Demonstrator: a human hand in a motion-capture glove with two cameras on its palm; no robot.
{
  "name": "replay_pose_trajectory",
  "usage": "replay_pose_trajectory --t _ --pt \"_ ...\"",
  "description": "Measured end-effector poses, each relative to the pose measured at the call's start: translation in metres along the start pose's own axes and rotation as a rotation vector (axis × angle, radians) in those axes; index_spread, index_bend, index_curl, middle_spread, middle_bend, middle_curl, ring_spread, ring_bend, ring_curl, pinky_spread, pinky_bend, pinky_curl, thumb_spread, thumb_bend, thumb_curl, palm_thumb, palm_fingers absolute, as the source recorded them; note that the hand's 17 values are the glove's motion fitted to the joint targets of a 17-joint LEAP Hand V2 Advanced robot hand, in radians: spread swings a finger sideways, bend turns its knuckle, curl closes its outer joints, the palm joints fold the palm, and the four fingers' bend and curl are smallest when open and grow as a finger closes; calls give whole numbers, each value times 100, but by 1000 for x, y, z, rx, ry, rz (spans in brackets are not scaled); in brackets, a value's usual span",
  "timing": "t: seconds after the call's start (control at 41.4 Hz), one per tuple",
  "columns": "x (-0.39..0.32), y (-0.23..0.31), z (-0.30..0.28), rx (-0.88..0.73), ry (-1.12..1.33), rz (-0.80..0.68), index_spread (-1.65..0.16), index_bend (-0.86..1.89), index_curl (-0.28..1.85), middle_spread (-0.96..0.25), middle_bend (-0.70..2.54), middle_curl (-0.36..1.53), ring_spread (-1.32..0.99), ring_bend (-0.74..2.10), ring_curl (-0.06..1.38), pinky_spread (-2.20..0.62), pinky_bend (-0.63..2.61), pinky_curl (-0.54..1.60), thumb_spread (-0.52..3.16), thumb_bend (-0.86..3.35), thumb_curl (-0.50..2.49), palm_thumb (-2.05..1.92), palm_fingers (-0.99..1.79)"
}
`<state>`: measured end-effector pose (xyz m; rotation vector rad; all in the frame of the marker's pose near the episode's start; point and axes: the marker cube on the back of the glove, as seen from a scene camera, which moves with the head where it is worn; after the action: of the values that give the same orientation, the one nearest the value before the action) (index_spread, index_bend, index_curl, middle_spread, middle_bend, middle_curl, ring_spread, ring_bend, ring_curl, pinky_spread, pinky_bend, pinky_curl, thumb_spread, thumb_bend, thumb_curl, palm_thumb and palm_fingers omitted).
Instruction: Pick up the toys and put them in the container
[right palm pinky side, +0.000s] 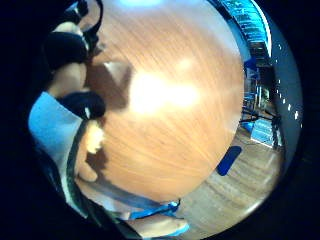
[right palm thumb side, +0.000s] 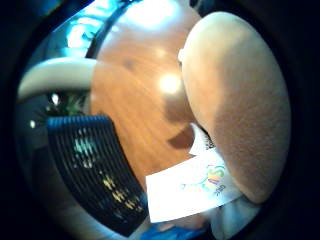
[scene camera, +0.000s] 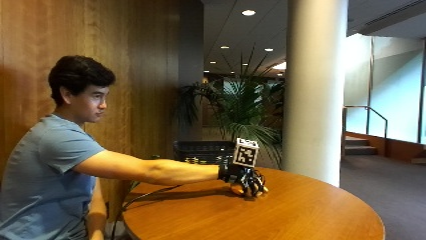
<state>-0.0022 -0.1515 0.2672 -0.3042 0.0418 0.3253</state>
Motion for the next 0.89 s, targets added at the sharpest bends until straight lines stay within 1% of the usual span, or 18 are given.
replay_pose_trajectory --t 0.024,0.048,0.121,0.193,0.242,0.314,0.435,0.484,0.556,0.605,0.677,0.701,0.725,0.774,0.822,0.895 --pt "-2 0 0 5 -20 -9 -31 5 1 5 35 23 -20 139 54 -24 143 33 135 27 43 71 35" --pt "-5 0 -1 11 -51 -26 -31 14 4 2 47 28 -21 138 54 -26 138 33 134 29 45 75 52" --pt "-13 0 0 39 -98 -70 -31 14 4 0 51 29 -24 135 52 -29 133 32 131 30 47 78 57" --pt "-11 0 4 83 -36 -82 -31 29 8 -6 59 33 -29 130 50 -34 122 29 116 28 52 83 79" --pt "0 0 4 111 37 -61 -30 35 10 -9 62 34 -31 126 48 -37 118 29 110 28 54 85 89" --pt "7 2 4 148 70 -45 -29 40 13 -13 62 35 -33 123 48 -39 113 29 100 26 57 86 94" --pt "-5 11 -8 140 -116 -58 -29 49 17 -19 60 37 -35 120 48 -42 107 30 82 23 63 87 102" --pt "-4 15 -17 130 -149 -54 -28 49 18 -21 60 38 -36 119 48 -42 105 30 76 22 65 88 103" --pt "-1 23 -38 139 -155 -43 -28 49 19 -24 59 39 -36 118 48 -43 104 32 71 20 67 86 103" --pt "10 30 -55 157 -113 -53 -28 47 20 -26 57 39 -37 118 48 -43 105 33 68 19 68 86 101" --pt "52 40 -78 195 125 -149 -29 43 20 -28 54 40 -38 117 49 -43 108 35 66 19 70 86 98" --pt "61 44 -87 213 180 -166 -29 42 20 -29 53 39 -39 118 49 -43 108 35 66 19 71 86 96" --pt "62 47 -99 233 188 -152 -29 41 20 -30 52 40 -39 117 48 -43 110 36 66 19 71 85 95" --pt "50 56 -126 274 112 -69 -30 39 20 -31 50 40 -40 117 49 -43 111 37 65 18 72 85 94" --pt "40 66 -153 305 44 -21 -30 37 20 -32 50 41 -40 115 49 -43 111 37 65 18 73 84 93" --pt "35 83 -185 329 -42 -54 -31 35 20 -34 48 41 -41 114 49 -43 112 38 65 17 75 84 93"
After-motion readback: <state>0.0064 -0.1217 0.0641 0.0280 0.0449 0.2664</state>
